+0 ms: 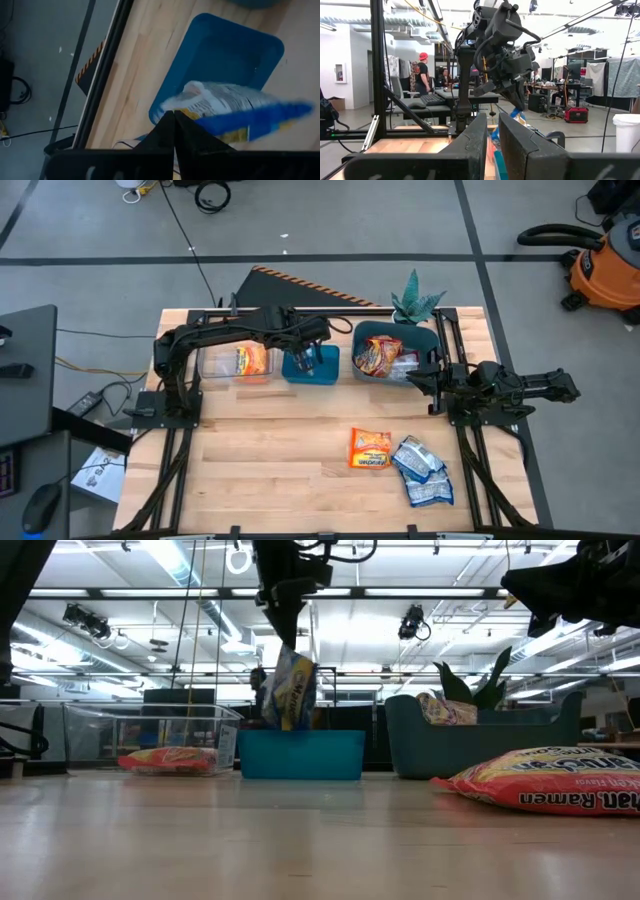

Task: Sort Maruchan noodles
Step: Put the blue noodle pack into the blue bin

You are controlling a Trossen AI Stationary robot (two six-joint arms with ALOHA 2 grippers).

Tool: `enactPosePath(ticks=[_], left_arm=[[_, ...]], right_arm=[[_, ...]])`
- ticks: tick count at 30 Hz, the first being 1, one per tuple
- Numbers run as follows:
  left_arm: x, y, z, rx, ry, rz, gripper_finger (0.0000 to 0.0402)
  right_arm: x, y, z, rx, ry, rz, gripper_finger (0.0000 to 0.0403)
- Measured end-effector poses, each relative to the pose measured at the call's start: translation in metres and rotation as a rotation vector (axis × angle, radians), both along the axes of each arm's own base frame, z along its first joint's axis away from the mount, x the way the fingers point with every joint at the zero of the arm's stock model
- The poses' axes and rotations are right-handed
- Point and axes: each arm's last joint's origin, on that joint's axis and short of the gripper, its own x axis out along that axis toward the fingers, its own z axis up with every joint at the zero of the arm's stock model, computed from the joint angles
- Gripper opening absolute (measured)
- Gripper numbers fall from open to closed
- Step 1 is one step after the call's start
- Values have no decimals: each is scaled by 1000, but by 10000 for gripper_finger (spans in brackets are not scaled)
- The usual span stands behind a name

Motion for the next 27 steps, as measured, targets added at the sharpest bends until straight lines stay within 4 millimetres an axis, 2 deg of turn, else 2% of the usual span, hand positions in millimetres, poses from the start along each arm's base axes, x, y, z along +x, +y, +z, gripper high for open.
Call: enactPosePath(ticks=[6, 18, 27], left_arm=[[1, 0, -6, -5, 17, 5, 4], [-4, 10, -50, -25, 130, -18, 4], [9, 9, -76, 11, 43, -118, 4]], right_arm=[[0, 0, 0, 0, 0, 0, 55], [0, 0, 0, 0, 0, 0, 55], [0, 0, 0, 0, 0, 0, 55]])
